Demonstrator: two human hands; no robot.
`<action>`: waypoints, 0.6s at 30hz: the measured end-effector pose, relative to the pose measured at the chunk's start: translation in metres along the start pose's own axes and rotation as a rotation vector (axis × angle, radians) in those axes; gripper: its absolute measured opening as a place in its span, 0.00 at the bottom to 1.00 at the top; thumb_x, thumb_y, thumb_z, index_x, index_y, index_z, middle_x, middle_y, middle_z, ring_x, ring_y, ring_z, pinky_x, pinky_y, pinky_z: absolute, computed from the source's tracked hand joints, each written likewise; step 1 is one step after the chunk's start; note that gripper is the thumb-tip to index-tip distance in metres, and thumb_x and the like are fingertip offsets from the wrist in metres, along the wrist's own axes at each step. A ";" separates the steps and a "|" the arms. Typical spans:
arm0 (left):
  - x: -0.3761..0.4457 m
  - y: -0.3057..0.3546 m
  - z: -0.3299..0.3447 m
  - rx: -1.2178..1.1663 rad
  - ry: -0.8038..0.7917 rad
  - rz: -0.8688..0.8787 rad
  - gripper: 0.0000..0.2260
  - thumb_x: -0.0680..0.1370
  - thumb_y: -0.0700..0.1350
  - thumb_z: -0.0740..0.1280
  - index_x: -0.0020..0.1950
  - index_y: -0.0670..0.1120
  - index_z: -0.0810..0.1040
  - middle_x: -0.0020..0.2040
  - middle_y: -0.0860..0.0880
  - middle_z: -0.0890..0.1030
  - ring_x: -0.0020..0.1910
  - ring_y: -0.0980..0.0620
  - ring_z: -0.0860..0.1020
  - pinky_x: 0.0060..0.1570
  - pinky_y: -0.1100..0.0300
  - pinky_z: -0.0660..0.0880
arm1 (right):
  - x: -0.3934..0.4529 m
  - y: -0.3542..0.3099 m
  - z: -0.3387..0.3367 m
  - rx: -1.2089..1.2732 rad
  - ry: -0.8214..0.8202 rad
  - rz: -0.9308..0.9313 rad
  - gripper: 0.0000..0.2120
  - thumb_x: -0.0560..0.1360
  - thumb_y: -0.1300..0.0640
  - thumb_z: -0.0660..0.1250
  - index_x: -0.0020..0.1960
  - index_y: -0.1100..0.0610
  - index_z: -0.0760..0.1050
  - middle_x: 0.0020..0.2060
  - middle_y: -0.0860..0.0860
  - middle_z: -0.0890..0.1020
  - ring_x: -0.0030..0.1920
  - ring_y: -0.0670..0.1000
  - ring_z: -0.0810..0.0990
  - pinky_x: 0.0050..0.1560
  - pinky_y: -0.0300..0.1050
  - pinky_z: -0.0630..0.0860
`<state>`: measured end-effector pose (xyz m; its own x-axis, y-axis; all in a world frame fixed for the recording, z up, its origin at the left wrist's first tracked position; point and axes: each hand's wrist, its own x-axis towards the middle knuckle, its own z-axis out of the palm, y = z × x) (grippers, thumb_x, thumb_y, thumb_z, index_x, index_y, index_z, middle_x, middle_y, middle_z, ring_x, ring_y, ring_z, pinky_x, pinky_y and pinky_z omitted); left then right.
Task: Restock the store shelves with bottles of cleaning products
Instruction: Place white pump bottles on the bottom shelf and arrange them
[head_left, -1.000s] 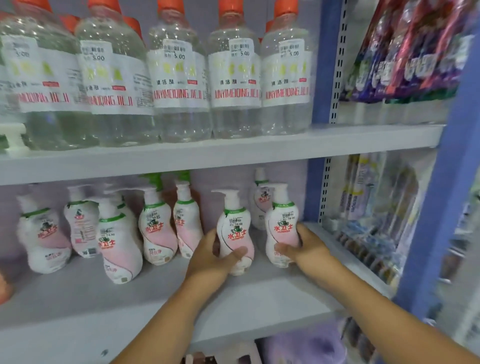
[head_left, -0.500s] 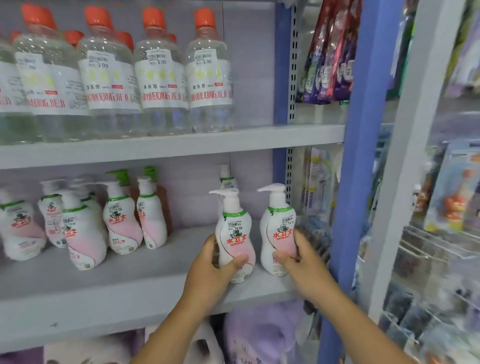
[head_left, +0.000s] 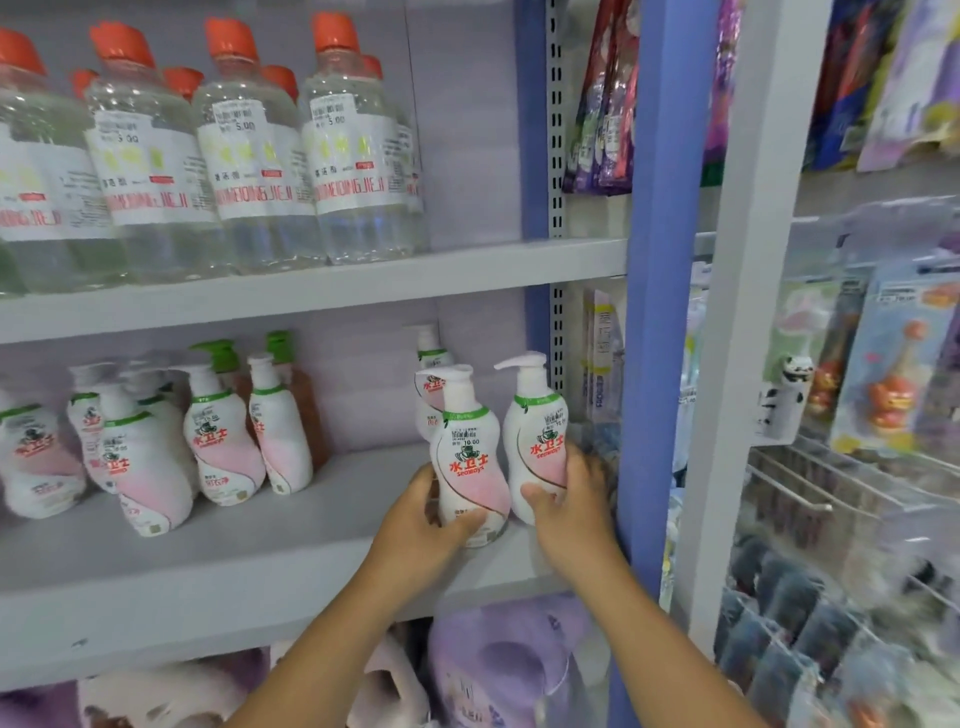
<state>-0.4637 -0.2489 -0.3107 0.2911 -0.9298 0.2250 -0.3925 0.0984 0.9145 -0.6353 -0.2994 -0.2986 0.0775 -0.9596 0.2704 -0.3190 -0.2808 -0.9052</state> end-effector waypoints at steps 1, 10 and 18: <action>0.003 -0.001 0.001 0.016 0.003 0.009 0.26 0.71 0.45 0.78 0.66 0.54 0.74 0.59 0.57 0.83 0.57 0.59 0.82 0.60 0.57 0.78 | 0.004 0.000 0.002 -0.005 0.018 0.013 0.28 0.76 0.61 0.70 0.75 0.53 0.67 0.66 0.52 0.70 0.67 0.53 0.71 0.65 0.40 0.66; 0.029 -0.002 0.004 -0.010 0.019 0.000 0.20 0.75 0.43 0.75 0.62 0.60 0.75 0.54 0.62 0.83 0.53 0.64 0.81 0.52 0.67 0.76 | 0.019 0.000 0.009 -0.003 0.102 0.065 0.30 0.78 0.64 0.68 0.77 0.54 0.64 0.73 0.52 0.69 0.73 0.53 0.68 0.72 0.42 0.61; 0.043 -0.009 -0.004 -0.049 -0.045 -0.008 0.20 0.77 0.43 0.73 0.65 0.59 0.75 0.56 0.62 0.83 0.54 0.66 0.81 0.49 0.72 0.74 | 0.023 0.000 0.009 0.037 0.078 0.100 0.27 0.80 0.65 0.65 0.77 0.52 0.65 0.70 0.50 0.72 0.62 0.47 0.72 0.60 0.35 0.64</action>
<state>-0.4441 -0.2887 -0.3081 0.2542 -0.9456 0.2032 -0.3465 0.1071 0.9319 -0.6255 -0.3221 -0.2954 -0.0269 -0.9791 0.2014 -0.2858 -0.1856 -0.9402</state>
